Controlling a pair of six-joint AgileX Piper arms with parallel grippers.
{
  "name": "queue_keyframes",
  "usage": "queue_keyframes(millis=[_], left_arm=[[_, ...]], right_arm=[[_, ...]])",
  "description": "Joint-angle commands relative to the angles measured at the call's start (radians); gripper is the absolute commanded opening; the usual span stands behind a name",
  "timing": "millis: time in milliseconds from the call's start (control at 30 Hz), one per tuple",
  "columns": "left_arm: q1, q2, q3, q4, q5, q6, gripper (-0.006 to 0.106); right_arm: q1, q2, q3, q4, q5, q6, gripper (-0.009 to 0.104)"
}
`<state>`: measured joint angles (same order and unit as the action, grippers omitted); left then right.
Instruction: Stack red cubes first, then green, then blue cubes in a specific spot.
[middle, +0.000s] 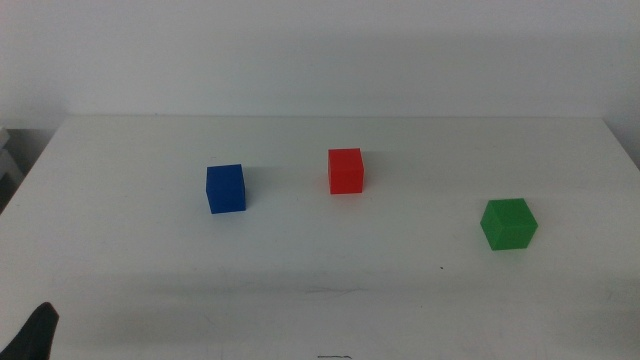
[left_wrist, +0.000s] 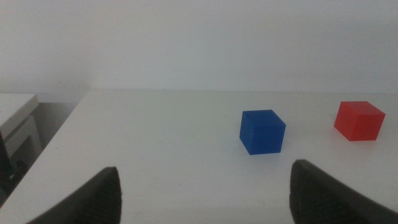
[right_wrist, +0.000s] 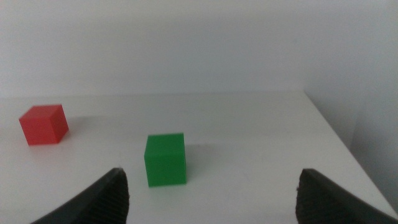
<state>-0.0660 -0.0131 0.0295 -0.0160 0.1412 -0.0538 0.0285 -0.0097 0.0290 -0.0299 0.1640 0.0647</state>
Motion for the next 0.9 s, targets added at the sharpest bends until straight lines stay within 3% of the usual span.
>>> queue_keyframes(millis=[0,300,433,667,867], left_arm=[[-0.001,-0.02,-0.003,-0.003,-0.077,-0.004,0.091],[-0.001,-0.02,-0.003,-0.003,-0.077,-0.004,0.091],[-0.001,-0.02,-0.003,-0.003,-0.077,-0.004,0.091],[-0.001,-0.02,-0.003,-0.003,-0.077,-0.004,0.091],[-0.001,-0.02,-0.003,-0.003,-0.077,-0.004,0.091]], right_arm=[[-0.008,-0.023,-0.018,-0.008,-0.111,-0.012,0.085],[-0.008,0.111,-0.144,0.045,-0.059,0.015,0.085],[-0.008,0.323,-0.325,0.041,0.114,0.009,0.085],[-0.002,0.685,-0.684,0.067,0.555,-0.012,0.085],[-0.002,0.85,-0.76,0.074,0.572,-0.012,0.085]])
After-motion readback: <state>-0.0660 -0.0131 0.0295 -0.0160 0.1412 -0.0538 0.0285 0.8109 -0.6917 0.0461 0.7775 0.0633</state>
